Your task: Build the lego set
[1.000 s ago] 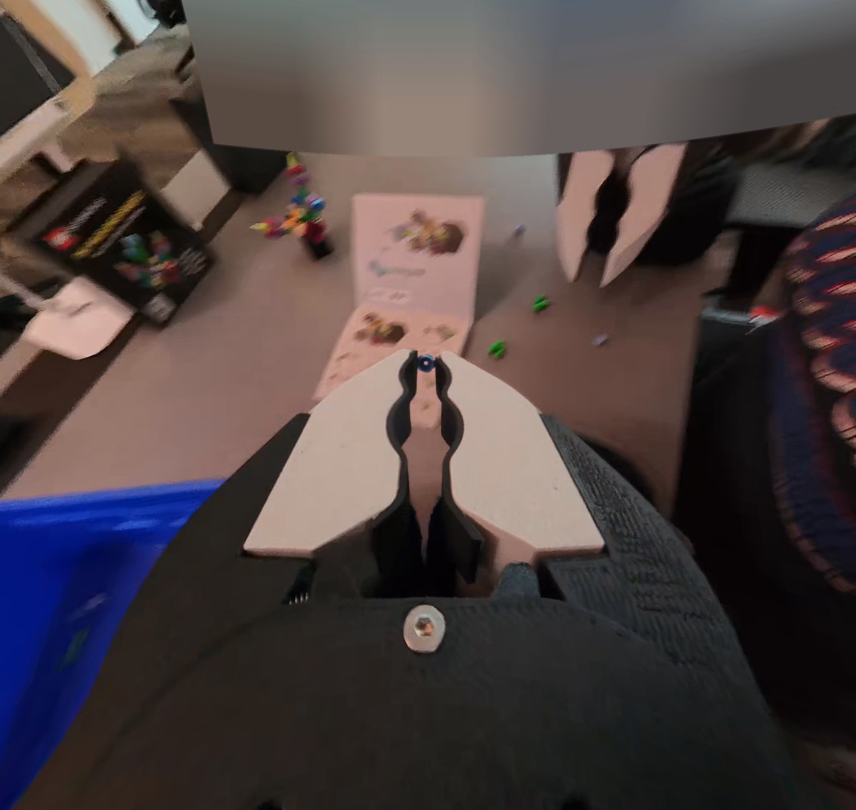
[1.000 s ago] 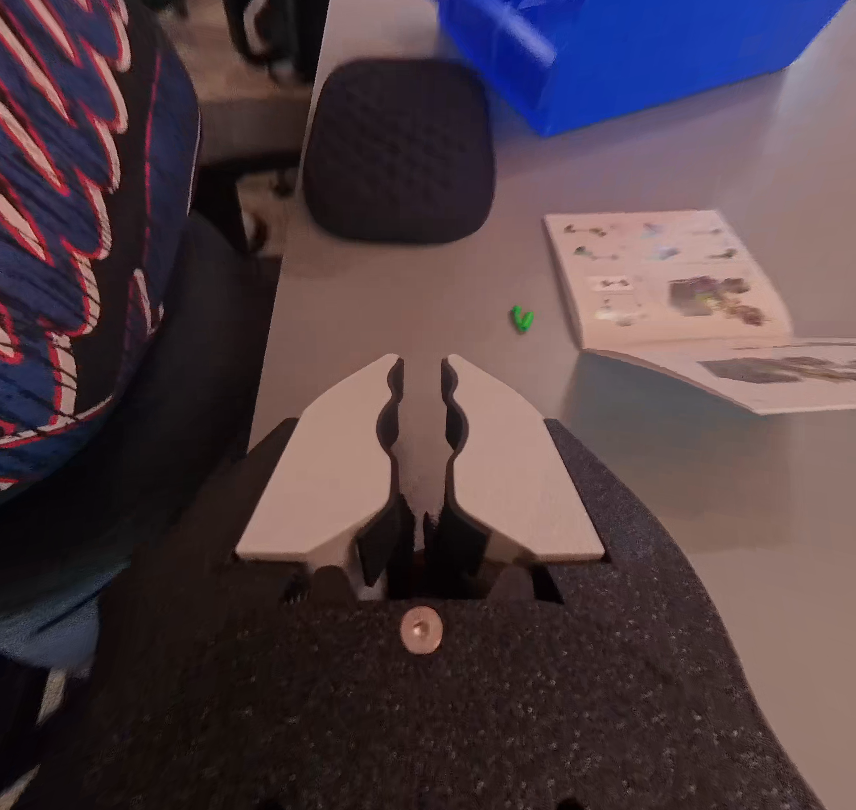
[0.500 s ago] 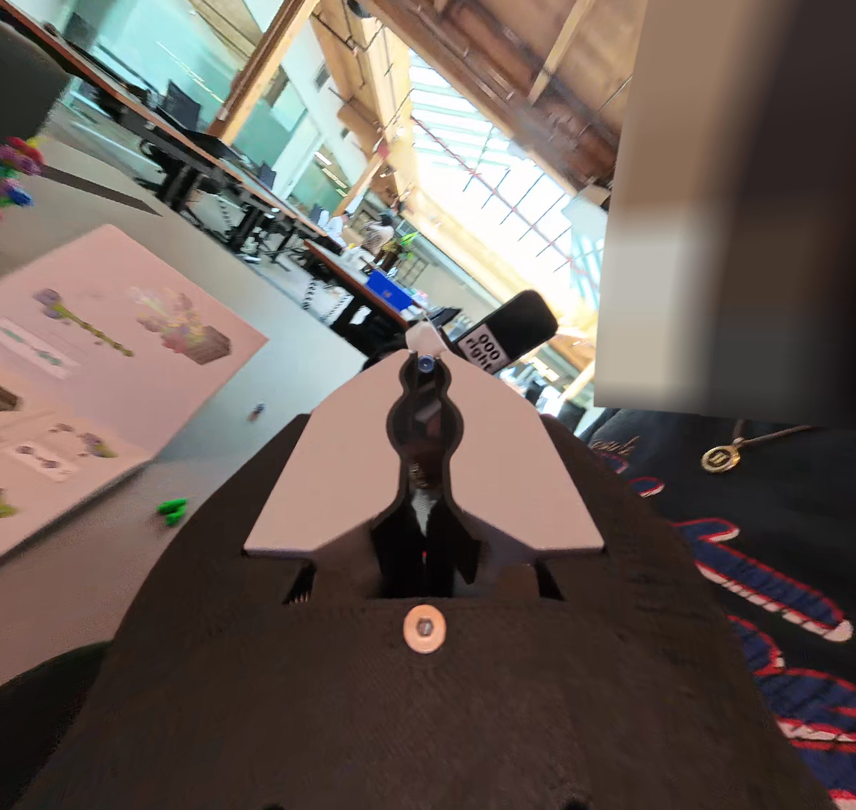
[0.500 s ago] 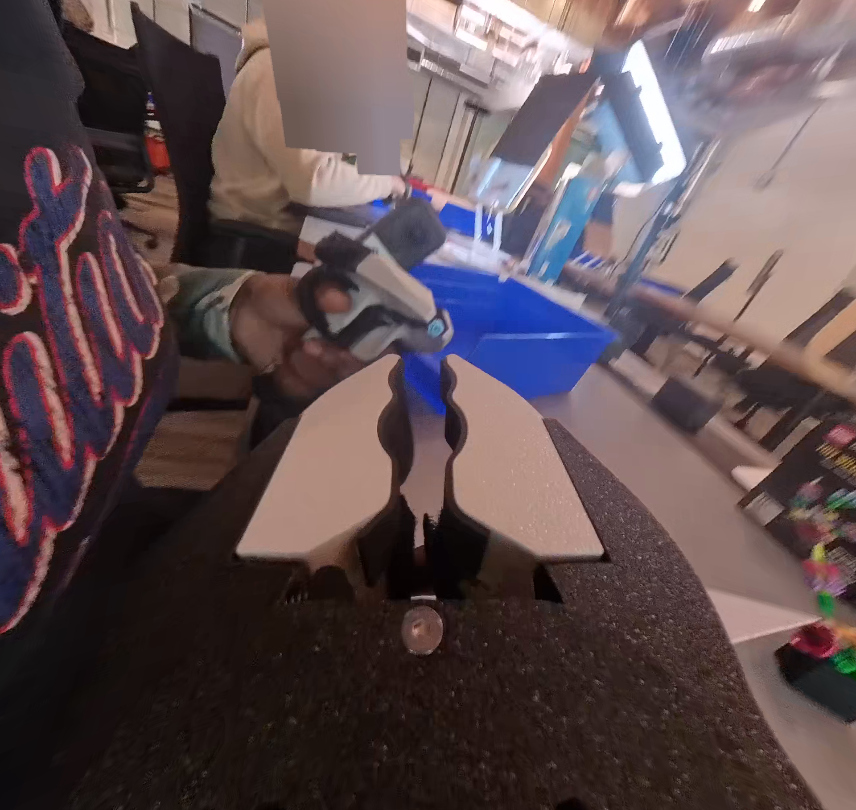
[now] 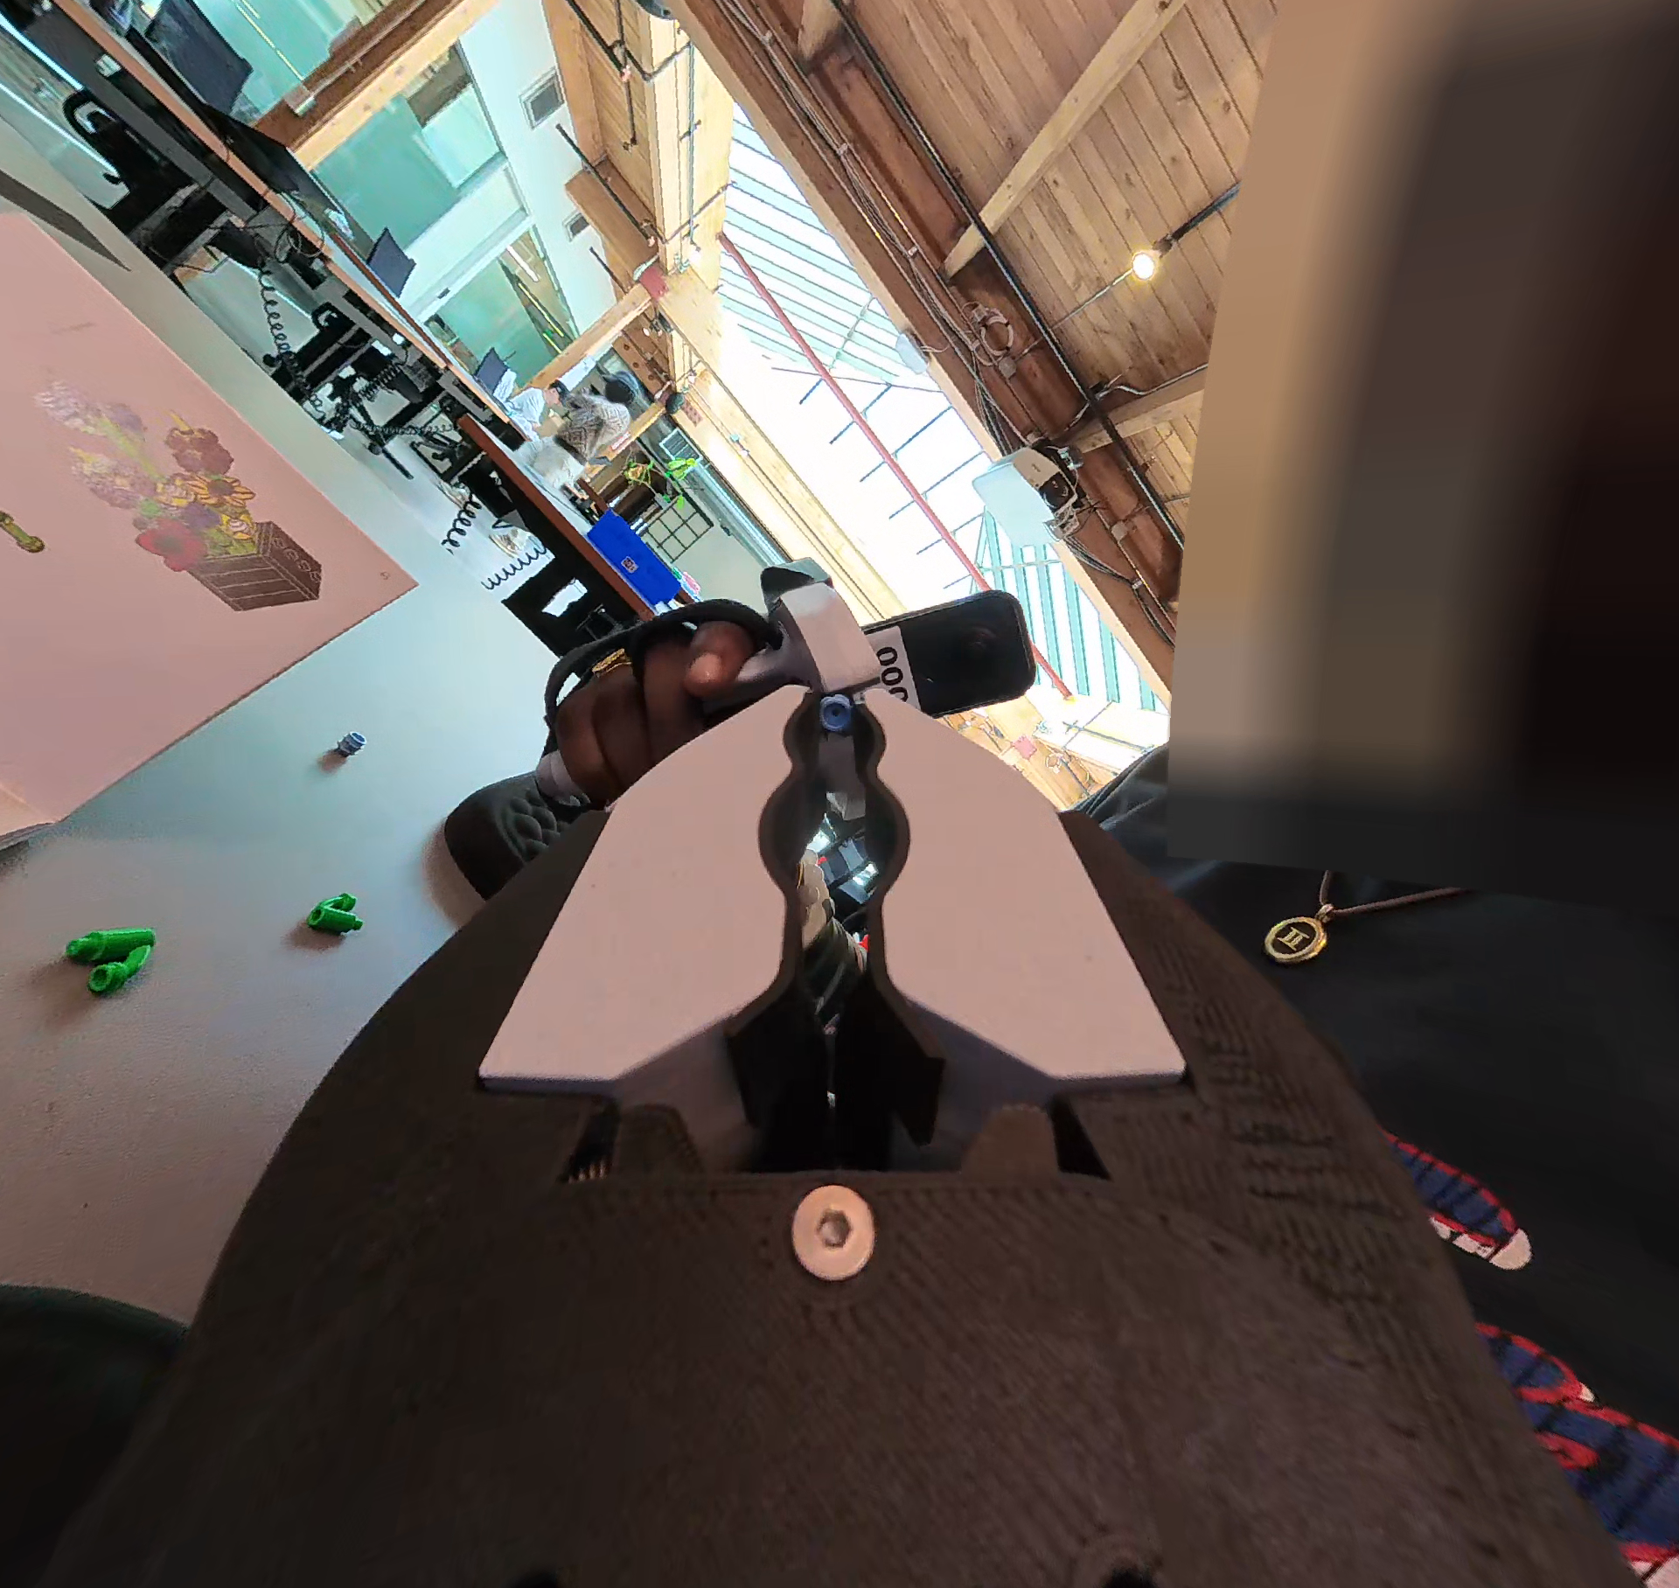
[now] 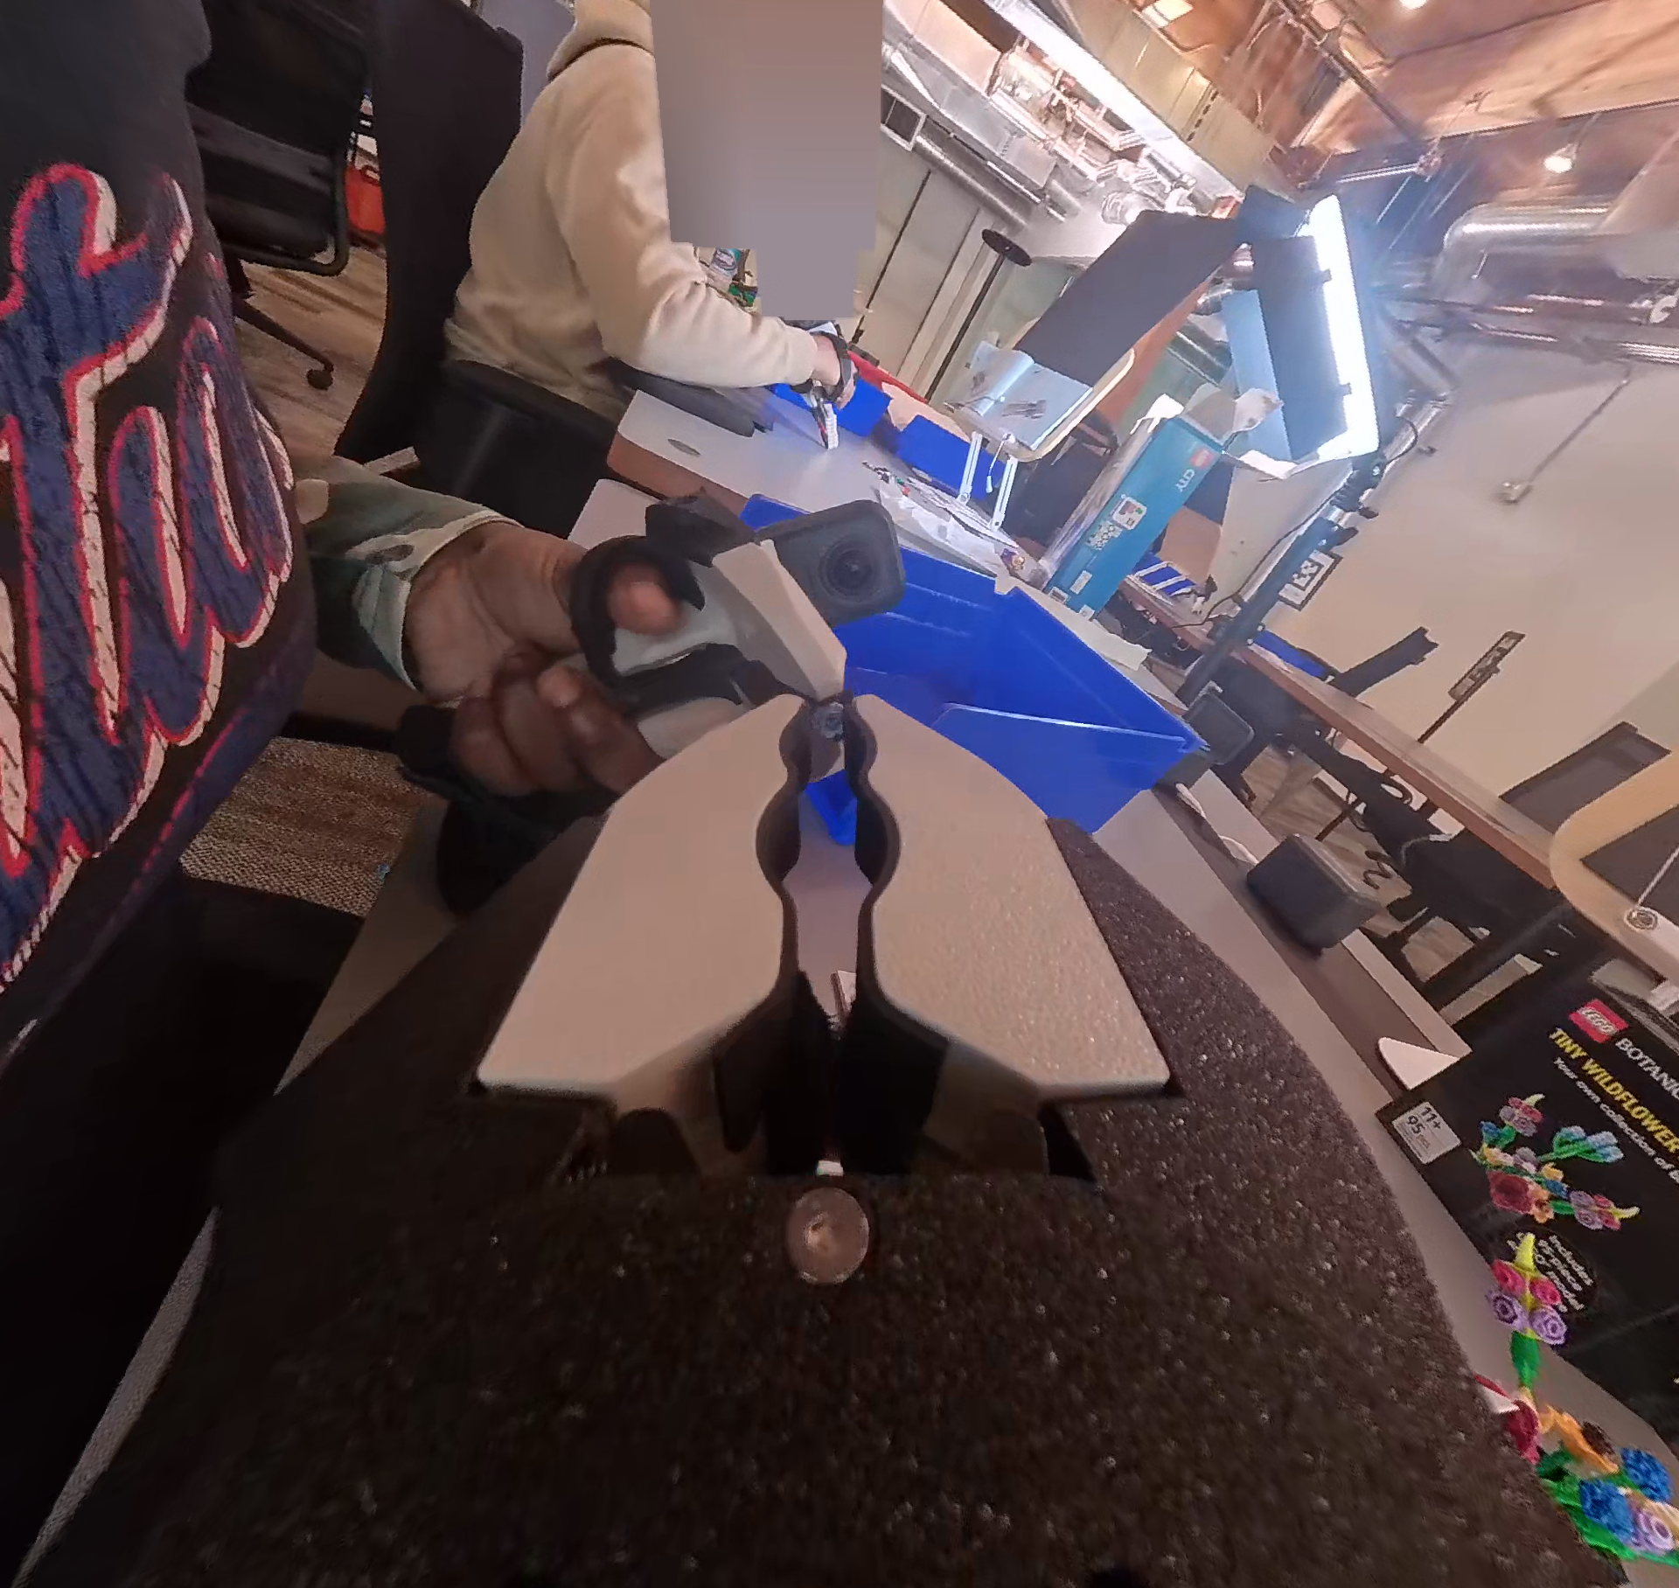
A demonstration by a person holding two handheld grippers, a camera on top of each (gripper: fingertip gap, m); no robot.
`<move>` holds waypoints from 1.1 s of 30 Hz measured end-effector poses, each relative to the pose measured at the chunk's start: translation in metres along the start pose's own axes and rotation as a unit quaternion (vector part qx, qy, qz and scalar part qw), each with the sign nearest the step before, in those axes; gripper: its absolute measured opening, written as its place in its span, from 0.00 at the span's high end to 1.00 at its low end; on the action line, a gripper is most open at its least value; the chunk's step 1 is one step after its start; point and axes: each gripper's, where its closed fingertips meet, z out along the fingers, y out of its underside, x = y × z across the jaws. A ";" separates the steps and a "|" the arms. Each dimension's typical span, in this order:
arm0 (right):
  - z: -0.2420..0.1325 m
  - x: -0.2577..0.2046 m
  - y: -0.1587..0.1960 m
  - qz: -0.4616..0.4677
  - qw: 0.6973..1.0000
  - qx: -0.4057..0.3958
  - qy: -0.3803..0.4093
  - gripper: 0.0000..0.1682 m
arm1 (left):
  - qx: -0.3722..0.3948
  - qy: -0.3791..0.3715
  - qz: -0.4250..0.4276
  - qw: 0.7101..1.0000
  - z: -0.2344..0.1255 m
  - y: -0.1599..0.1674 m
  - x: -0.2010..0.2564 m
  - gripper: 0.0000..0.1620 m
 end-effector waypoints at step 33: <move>0.000 0.003 0.008 0.010 0.999 0.003 0.032 0.96 | -0.006 0.010 -0.039 0.999 -0.001 0.001 -0.005 0.95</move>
